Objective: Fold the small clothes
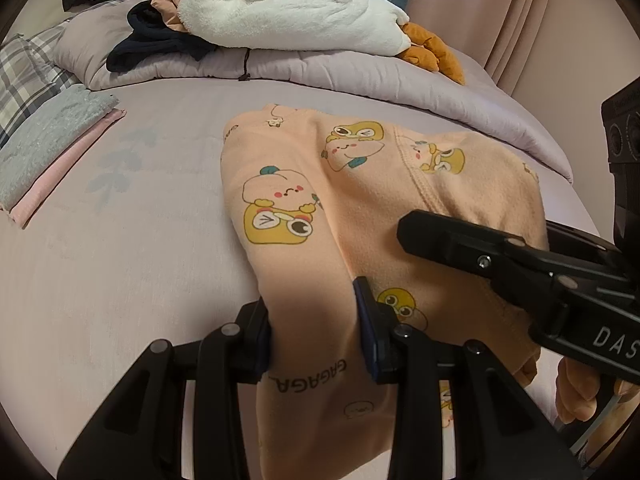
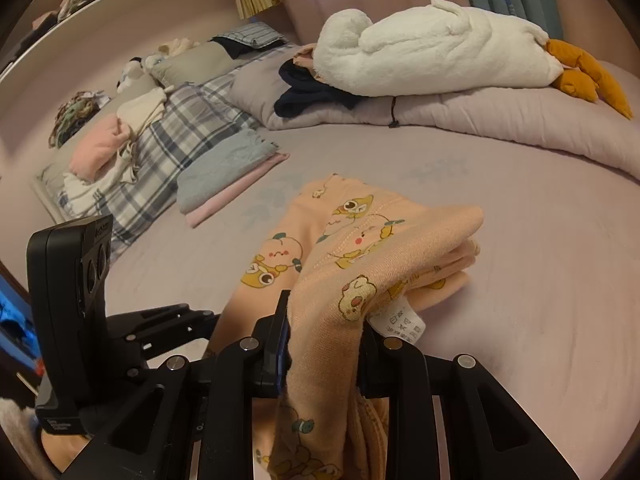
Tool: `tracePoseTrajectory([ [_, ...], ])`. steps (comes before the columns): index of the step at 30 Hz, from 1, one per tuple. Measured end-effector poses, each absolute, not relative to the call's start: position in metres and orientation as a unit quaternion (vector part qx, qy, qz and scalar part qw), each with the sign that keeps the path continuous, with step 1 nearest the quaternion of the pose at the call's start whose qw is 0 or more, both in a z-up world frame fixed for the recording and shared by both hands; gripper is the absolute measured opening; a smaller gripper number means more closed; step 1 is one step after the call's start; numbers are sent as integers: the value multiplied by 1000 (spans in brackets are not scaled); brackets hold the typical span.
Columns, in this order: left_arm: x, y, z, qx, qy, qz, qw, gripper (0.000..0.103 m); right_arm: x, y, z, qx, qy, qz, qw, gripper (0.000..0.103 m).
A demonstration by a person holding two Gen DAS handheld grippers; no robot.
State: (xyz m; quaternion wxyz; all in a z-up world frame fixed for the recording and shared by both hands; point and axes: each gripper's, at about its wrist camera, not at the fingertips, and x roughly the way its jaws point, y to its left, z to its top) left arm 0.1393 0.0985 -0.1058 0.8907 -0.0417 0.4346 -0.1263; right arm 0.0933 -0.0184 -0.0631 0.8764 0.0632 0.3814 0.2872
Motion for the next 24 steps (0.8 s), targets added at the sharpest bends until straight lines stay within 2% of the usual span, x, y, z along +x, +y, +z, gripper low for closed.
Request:
tracePoseTrajectory([
  [24, 160, 95, -118, -28, 449, -124, 885, 36, 106, -17, -73, 70, 389, 280, 875, 28],
])
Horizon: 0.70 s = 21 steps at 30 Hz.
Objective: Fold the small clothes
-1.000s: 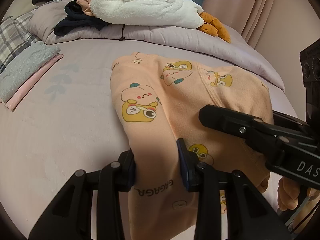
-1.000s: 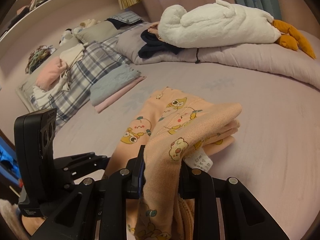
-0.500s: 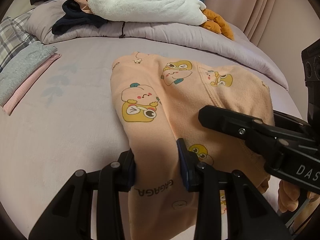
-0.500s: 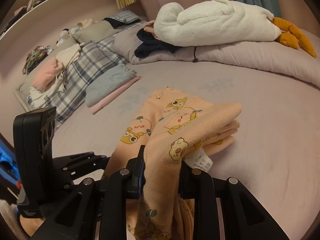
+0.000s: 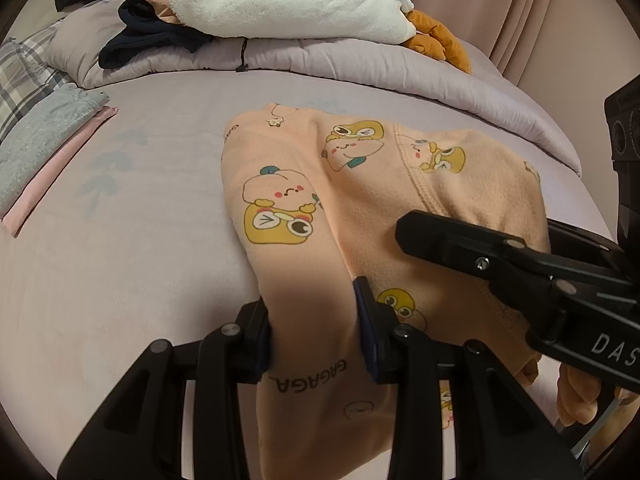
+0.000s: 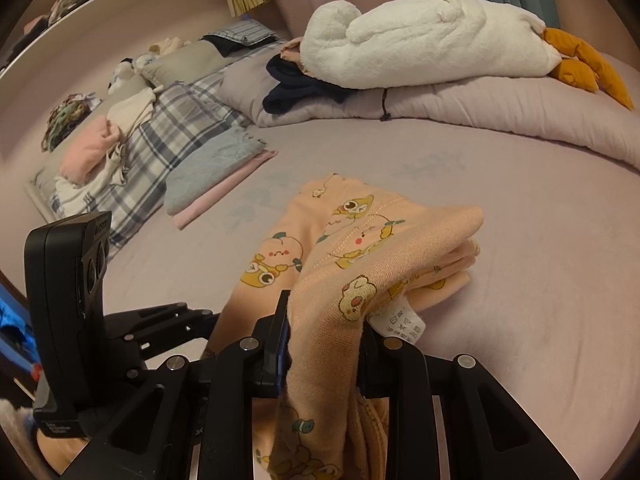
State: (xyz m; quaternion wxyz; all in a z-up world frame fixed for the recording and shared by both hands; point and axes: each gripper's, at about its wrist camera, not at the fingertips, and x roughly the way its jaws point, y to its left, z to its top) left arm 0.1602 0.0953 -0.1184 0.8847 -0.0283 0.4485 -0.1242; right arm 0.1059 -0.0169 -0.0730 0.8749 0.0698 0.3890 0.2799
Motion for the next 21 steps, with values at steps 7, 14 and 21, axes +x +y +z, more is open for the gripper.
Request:
tracePoseTrajectory([
  [7, 166, 95, -122, -27, 452, -124, 883, 36, 111, -18, -76, 70, 391, 278, 875, 28],
  [14, 170, 96, -126, -25, 456, -124, 881, 36, 114, -16, -81, 71, 394, 274, 874, 28],
  [21, 174, 97, -131, -24, 463, -123, 877, 36, 116, -14, -85, 72, 400, 270, 873, 28],
])
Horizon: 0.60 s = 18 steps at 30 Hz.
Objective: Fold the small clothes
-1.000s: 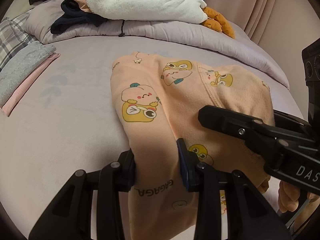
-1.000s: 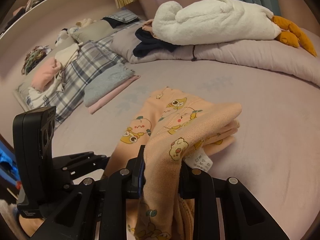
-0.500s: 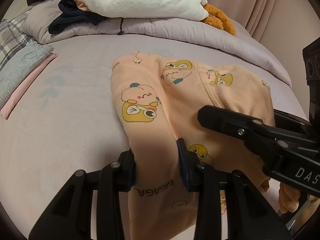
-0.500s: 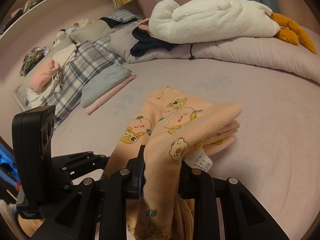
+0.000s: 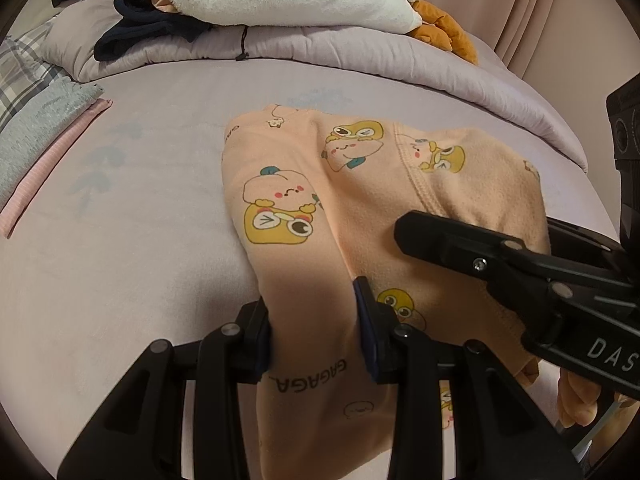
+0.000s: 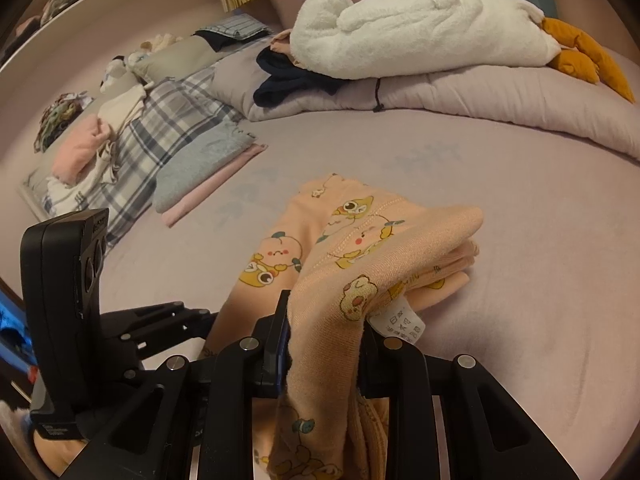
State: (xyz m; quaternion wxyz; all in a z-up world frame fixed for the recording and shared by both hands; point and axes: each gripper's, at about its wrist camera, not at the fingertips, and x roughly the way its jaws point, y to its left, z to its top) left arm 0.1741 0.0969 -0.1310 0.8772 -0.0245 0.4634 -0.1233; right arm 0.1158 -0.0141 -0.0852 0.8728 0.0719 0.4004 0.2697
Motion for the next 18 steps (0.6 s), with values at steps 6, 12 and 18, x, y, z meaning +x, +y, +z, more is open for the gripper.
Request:
tracePoseTrajectory([
  [6, 176, 97, -135, -23, 469, -122, 875, 36, 118, -13, -89, 72, 406, 266, 871, 28],
  [12, 178, 97, -138, -22, 472, -120, 873, 36, 118, -13, -92, 76, 409, 262, 871, 28],
  [18, 179, 97, -138, -20, 472, -120, 873, 37, 119, -13, -93, 77, 410, 262, 870, 28],
])
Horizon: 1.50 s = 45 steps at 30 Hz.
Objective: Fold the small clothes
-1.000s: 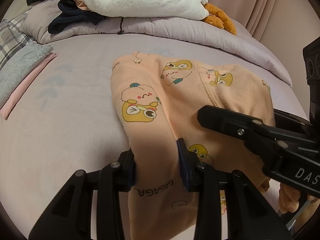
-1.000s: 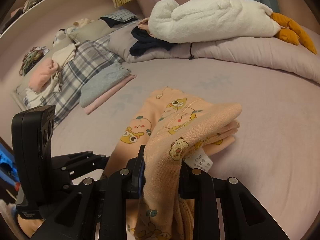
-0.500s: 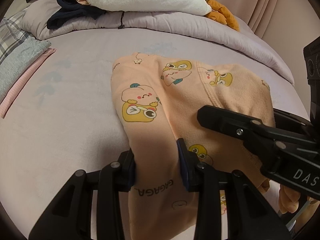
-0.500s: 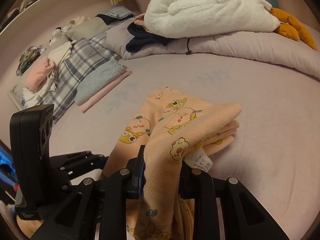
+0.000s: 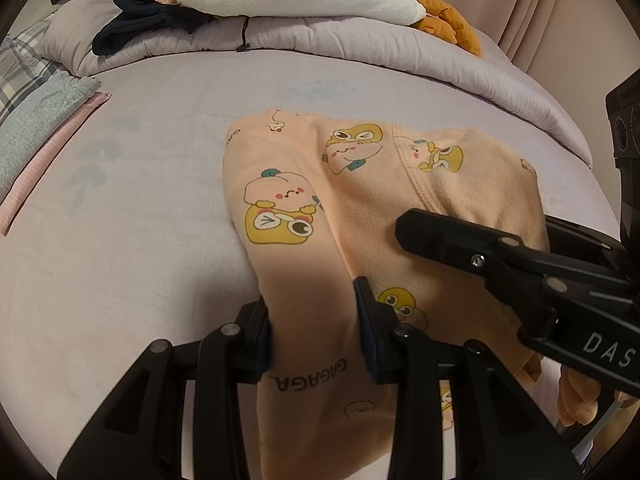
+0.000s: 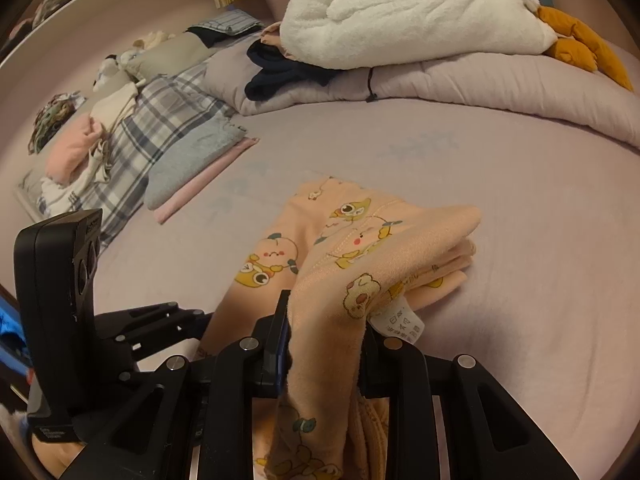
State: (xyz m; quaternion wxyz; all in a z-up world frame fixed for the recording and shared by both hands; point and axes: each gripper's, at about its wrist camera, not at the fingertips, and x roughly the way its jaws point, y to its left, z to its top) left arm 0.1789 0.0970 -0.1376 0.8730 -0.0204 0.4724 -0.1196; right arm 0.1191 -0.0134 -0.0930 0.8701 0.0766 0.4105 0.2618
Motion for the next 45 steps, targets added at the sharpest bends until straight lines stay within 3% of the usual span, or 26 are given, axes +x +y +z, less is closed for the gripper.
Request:
tracePoseTrajectory([
  [45, 180, 96, -141, -14, 477, -112, 872, 39, 122, -25, -104, 82, 418, 242, 871, 28],
])
